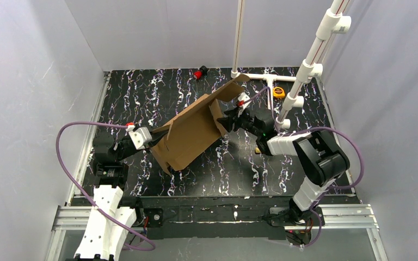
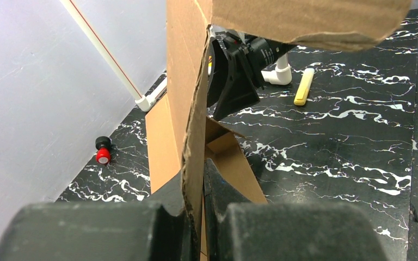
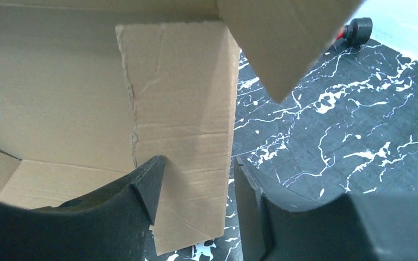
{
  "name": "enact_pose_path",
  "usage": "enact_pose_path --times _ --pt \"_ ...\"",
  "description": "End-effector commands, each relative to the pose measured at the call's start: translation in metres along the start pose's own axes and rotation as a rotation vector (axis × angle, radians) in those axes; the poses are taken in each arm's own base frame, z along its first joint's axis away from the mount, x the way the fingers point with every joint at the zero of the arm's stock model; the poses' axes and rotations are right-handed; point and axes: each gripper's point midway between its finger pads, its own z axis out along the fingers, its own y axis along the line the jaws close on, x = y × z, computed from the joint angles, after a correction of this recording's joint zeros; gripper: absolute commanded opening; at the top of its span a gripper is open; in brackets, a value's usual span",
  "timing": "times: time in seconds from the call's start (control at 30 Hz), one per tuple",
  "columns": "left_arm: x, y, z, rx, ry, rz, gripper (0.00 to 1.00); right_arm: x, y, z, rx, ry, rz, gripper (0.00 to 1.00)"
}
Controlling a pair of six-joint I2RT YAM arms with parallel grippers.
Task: Fold the paper box
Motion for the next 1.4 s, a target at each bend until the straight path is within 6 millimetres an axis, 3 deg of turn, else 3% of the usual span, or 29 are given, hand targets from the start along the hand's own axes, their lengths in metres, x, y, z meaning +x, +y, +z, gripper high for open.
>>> enact_pose_path --times 0.0,0.17,0.37,0.6,0.73,1.0,1.37 --pt "0.006 -0.007 0.000 0.018 0.009 -0.032 0.00 -0.012 -0.009 0.011 0.035 -0.087 -0.055 0.61" --pt "0.006 -0.007 0.001 0.023 0.009 -0.037 0.00 -0.005 -0.008 0.015 0.012 -0.121 -0.132 0.69" --pt "0.007 -0.006 0.000 0.014 0.013 -0.036 0.00 -0.020 0.012 0.005 -0.076 -0.217 -0.197 0.75" --pt "0.008 -0.004 0.000 -0.001 0.017 -0.030 0.00 -0.029 0.026 -0.005 -0.159 -0.223 -0.232 0.80" --pt "0.008 -0.004 -0.001 -0.003 0.017 -0.029 0.00 -0.020 0.023 -0.008 -0.155 -0.163 -0.256 0.82" --pt "0.007 -0.008 -0.003 -0.003 0.012 -0.029 0.00 -0.024 0.024 -0.017 -0.184 -0.143 -0.244 0.78" --pt "0.007 -0.009 -0.003 -0.010 0.011 -0.036 0.00 -0.013 0.027 -0.023 -0.196 -0.058 -0.222 0.71"
